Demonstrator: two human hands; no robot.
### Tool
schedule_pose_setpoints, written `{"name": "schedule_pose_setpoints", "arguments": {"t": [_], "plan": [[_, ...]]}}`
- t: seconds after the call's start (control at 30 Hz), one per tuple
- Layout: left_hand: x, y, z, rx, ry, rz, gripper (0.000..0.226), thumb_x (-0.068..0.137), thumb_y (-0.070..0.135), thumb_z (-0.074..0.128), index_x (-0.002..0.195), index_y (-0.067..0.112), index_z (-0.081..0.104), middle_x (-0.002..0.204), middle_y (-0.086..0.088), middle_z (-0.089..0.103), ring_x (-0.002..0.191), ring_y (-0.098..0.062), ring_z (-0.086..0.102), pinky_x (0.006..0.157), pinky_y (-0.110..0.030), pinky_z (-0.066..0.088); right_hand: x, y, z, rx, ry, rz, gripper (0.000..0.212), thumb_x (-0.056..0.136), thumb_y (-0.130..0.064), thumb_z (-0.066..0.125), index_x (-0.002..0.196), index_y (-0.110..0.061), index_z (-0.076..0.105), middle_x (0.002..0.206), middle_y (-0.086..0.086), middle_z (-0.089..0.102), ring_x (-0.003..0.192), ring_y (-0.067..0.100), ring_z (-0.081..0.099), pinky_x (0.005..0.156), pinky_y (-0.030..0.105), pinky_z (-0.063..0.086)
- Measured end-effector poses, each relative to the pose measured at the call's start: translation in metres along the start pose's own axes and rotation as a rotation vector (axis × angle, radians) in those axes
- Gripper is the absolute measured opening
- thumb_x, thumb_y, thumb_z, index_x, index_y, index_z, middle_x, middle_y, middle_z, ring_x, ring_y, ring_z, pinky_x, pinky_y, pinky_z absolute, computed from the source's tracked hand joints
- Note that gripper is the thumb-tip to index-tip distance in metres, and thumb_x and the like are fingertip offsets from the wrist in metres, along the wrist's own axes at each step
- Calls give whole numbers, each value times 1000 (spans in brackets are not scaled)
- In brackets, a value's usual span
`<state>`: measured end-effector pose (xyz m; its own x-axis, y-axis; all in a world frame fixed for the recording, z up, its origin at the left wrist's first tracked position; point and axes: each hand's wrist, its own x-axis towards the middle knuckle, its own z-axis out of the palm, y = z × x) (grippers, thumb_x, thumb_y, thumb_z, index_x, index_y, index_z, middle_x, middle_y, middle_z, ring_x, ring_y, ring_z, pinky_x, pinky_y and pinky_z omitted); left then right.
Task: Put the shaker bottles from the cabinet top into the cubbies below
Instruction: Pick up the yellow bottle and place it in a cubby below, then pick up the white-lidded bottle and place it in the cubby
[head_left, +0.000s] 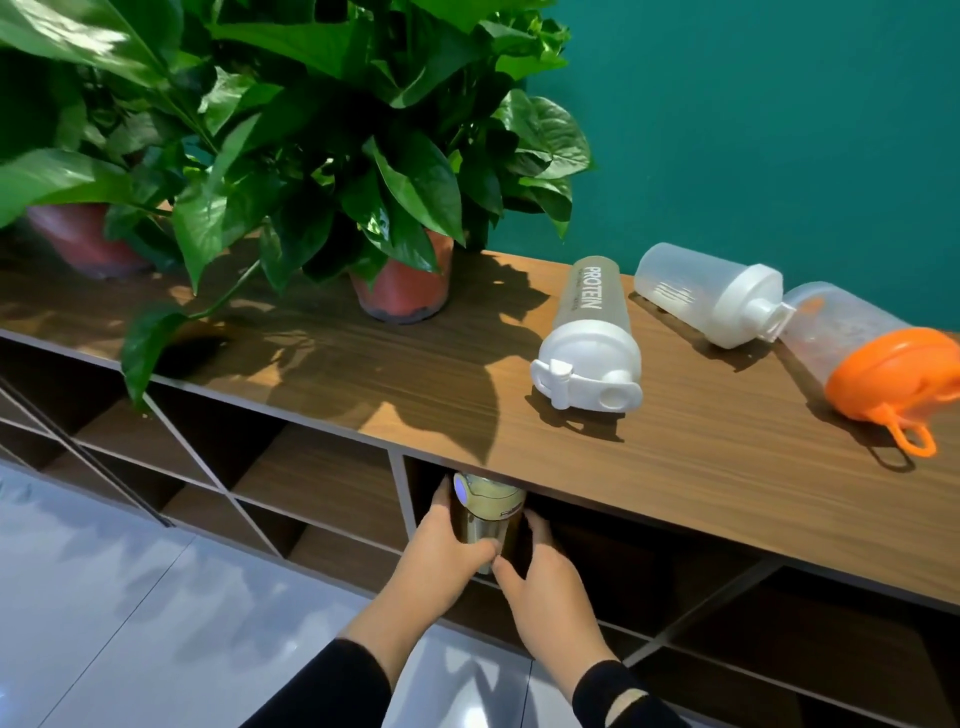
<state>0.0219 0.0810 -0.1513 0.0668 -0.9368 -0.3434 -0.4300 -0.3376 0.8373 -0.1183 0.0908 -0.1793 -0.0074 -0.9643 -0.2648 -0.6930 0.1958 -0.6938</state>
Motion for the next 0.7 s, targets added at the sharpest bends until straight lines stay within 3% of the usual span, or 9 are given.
{"name": "schedule_pose_setpoints", "arguments": {"t": [0.1, 0.2, 0.27, 0.33, 0.4, 0.5, 0.57, 0.63, 0.7], "plan": [[-33, -1, -3, 317, 77, 32, 34, 93, 30, 63, 127, 29, 58, 99, 13, 69, 87, -3, 64, 69, -14, 45, -35, 5, -21, -87, 12, -220, 33, 96, -51, 54, 123, -35, 63, 110, -12, 71, 103, 1, 64, 92, 25, 53], [-74, 9, -12, 389, 203, 439, 9, 95, 35, 59, 92, 40, 65, 81, 21, 64, 81, 1, 62, 68, -8, 44, -75, 1, -58, -24, 96, -602, 39, 96, -56, 50, 81, -27, 72, 70, -12, 67, 68, 1, 64, 64, 24, 54], [-81, 28, -18, 324, 268, 711, 14, 93, 36, 56, 98, 32, 69, 87, 21, 64, 83, 4, 62, 73, -8, 45, -82, -9, -88, 98, 280, -795, 34, 98, -39, 56, 75, -20, 72, 69, -11, 64, 67, 7, 63, 62, 27, 51], [-72, 60, -23, 240, 311, 775, 28, 93, 40, 54, 115, 29, 66, 103, 20, 62, 100, 4, 60, 83, -10, 47, -69, -24, -118, 211, 408, -754, 23, 98, -33, 55, 87, -22, 72, 84, -13, 65, 83, 11, 65, 73, 24, 51], [-54, 99, -23, 167, 323, 676, 38, 94, 42, 55, 131, 33, 56, 121, 19, 57, 115, 6, 54, 90, -9, 46, -42, -38, -141, 330, 445, -575, 15, 97, -36, 55, 108, -32, 65, 107, -17, 62, 107, 7, 61, 89, 26, 52], [-14, 139, -17, -13, 271, 400, 60, 95, 51, 55, 149, 31, 40, 146, 5, 50, 133, -11, 48, 103, -24, 39, -1, -52, -159, 501, 311, -335, 51, 97, -41, 57, 144, -36, 40, 148, -8, 46, 134, 11, 45, 109, 39, 43], [9, 152, -10, -96, 215, 271, 63, 96, 57, 48, 151, 29, 36, 146, -2, 52, 126, -19, 52, 101, -34, 42, 16, -61, -165, 517, 220, -339, 63, 97, -44, 55, 153, -39, 25, 158, -12, 34, 140, 12, 39, 110, 35, 38], [21, 157, -6, -70, 193, 266, 57, 98, 58, 41, 146, 28, 42, 136, -3, 59, 110, -17, 56, 89, -34, 45, 27, -71, -165, 522, 119, -410, 63, 98, -42, 55, 153, -41, 24, 149, -24, 37, 133, 3, 42, 106, 22, 40], [22, 157, -3, -123, 193, 317, 52, 99, 56, 40, 143, 29, 44, 125, 3, 62, 101, -10, 60, 81, -28, 47, 34, -77, -159, 505, 64, -427, 60, 99, -43, 55, 152, -37, 29, 150, -19, 41, 133, 4, 45, 104, 20, 44]]}}
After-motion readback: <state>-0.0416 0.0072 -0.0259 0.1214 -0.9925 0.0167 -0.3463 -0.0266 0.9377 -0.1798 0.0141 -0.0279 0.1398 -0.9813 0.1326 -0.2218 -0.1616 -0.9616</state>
